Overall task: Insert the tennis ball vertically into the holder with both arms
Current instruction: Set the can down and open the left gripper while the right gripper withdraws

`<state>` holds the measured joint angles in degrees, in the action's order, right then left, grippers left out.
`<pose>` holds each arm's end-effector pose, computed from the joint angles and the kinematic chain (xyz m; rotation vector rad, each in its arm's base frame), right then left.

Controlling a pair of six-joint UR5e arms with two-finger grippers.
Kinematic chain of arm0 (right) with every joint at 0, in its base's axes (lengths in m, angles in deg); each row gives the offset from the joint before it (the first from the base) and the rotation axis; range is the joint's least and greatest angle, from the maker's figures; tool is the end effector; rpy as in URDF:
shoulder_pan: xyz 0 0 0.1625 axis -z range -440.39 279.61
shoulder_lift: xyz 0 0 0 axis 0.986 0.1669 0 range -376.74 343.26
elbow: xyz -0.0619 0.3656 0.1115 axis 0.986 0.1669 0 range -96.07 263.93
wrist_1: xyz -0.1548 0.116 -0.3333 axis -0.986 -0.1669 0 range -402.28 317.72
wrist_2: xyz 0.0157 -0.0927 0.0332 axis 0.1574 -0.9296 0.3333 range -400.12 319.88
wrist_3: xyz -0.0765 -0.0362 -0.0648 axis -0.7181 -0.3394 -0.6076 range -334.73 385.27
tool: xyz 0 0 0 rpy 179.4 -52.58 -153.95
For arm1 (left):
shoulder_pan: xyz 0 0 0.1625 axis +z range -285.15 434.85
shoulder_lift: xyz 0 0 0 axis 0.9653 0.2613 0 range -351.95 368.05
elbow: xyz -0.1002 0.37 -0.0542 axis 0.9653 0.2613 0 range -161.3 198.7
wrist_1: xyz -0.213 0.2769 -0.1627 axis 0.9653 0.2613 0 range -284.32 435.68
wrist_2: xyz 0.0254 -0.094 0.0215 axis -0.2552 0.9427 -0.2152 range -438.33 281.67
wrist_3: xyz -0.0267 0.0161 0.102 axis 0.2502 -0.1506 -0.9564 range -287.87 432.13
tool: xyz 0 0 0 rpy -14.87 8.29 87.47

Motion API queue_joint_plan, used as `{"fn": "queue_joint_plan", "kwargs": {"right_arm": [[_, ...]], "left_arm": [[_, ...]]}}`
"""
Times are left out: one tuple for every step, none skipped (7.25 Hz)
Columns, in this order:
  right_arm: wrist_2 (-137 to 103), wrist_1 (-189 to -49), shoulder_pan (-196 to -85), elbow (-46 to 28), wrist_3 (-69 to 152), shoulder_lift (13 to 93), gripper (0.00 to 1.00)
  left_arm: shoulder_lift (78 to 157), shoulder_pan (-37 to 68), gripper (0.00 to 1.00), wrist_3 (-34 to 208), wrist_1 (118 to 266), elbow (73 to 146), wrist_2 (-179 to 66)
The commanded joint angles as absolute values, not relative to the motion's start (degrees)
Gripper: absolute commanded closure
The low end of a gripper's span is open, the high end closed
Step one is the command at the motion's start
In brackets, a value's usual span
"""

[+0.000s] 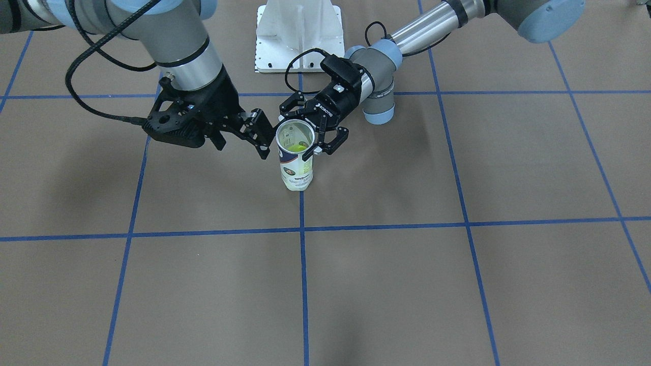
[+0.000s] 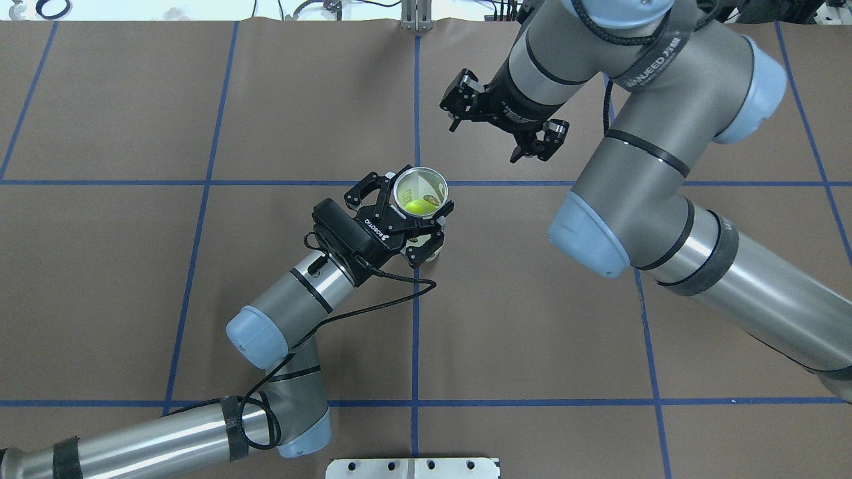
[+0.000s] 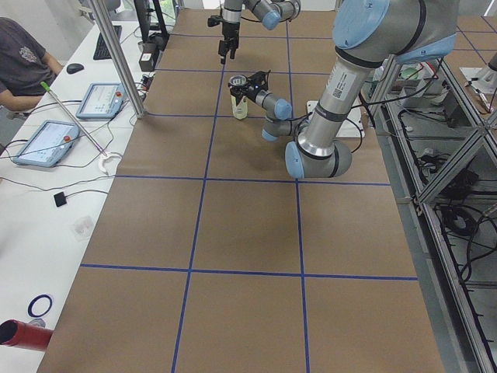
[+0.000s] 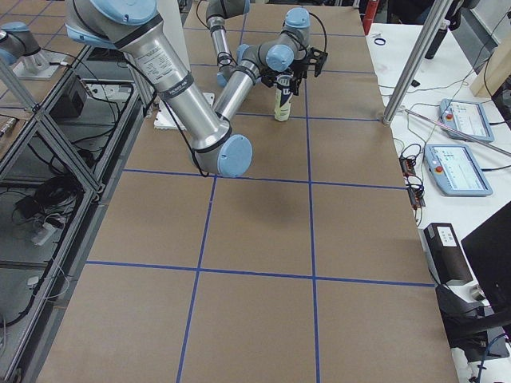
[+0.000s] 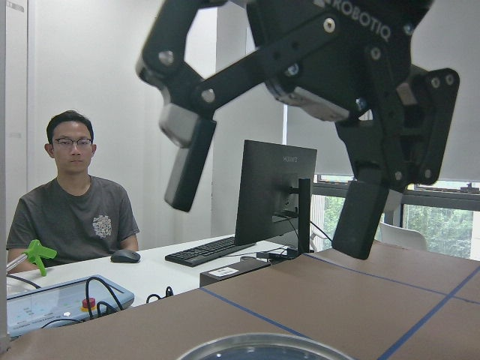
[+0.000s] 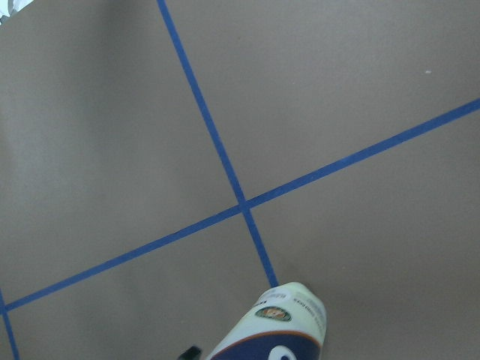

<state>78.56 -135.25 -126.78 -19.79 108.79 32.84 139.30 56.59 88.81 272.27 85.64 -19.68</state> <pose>-0.3533 -0.4898 0.1452 -0.0291 -0.9958 0.4152 0.5265 -0.3726 0.2068 1.6855 1.2183 -0.0146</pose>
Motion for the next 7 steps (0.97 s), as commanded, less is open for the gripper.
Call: {"fn": "queue_joint_plan", "kwargs": {"right_arm": [[79.49, -135.45, -128.73, -19.78, 105.69, 34.14, 0.01], [79.67, -135.45, -129.17, -19.78, 105.69, 34.06, 0.01], [80.11, -135.45, -129.69, -19.61, 105.69, 34.06, 0.01], [80.29, -135.53, -130.22, -19.52, 105.6, 34.14, 0.01], [80.29, -135.53, -130.4, -19.52, 105.6, 34.14, 0.01], [80.29, -135.53, -130.49, -19.52, 105.6, 34.14, 0.01], [80.29, -135.53, -130.58, -19.61, 105.6, 34.67, 0.01]], "left_arm": [[139.1, 56.4, 0.12, 88.66, 272.29, 86.02, -19.71], [139.18, 56.4, 0.11, 88.74, 272.29, 86.02, -19.71], [139.1, 56.4, 0.11, 88.66, 272.29, 86.11, -19.8], [137.27, 56.4, 0.1, 88.74, 272.38, 86.63, -21.02], [133.86, 56.4, 0.09, 88.74, 272.38, 90.9, -21.12], [130.17, 56.4, 0.09, 88.74, 272.29, 94.68, -21.03], [128.57, 56.4, 0.09, 88.74, 272.29, 96.9, -21.03]]}}
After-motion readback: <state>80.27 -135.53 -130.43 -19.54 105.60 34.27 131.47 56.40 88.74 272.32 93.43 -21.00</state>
